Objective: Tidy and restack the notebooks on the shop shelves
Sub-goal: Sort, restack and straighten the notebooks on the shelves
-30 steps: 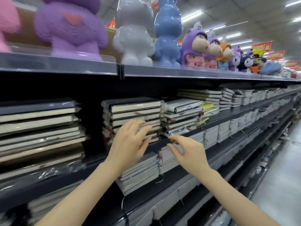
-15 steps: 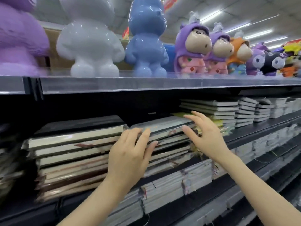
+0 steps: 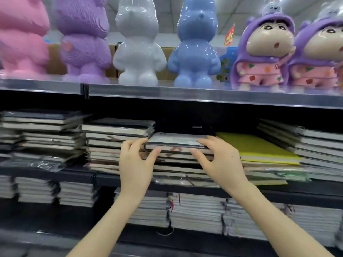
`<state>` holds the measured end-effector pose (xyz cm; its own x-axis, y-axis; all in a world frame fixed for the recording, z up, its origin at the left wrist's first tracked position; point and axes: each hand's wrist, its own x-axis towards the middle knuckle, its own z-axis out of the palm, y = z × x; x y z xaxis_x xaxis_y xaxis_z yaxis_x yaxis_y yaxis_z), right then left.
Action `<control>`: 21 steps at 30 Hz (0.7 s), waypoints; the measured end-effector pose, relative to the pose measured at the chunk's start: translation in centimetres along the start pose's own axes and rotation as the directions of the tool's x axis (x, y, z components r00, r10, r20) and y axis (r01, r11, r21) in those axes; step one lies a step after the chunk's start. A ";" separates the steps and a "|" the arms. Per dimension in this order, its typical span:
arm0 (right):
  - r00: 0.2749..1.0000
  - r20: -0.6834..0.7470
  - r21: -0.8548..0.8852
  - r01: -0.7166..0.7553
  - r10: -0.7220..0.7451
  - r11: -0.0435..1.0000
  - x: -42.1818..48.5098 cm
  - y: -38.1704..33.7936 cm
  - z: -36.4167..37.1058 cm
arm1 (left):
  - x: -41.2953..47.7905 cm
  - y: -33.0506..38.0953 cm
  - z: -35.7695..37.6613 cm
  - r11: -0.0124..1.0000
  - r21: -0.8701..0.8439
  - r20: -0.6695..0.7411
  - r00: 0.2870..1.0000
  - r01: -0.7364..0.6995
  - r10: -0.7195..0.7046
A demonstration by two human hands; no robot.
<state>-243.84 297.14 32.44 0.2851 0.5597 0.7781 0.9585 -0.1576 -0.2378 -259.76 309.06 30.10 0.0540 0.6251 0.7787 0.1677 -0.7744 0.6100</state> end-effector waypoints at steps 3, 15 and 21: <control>0.998 0.012 0.010 0.056 -0.056 0.998 0.4 0.2 0.3 | 0.3 0.0 -0.1 0.999 0.035 0.043 0.999 0.032 -0.033; 0.993 0.083 0.080 0.077 -0.084 0.994 0.1 2.0 0.1 | -0.1 0.4 0.0 0.990 0.118 0.083 0.994 -0.074 0.064; 0.997 -0.062 0.018 0.051 -0.050 0.999 -3.9 5.4 -2.0 | -1.2 3.1 0.8 0.860 0.366 0.012 0.926 -0.356 0.378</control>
<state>-239.74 292.54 29.29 0.2367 0.5157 0.8234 0.9715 -0.1137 -0.2080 -258.55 306.00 30.96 0.1255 0.2869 0.9497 0.4851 -0.8528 0.1935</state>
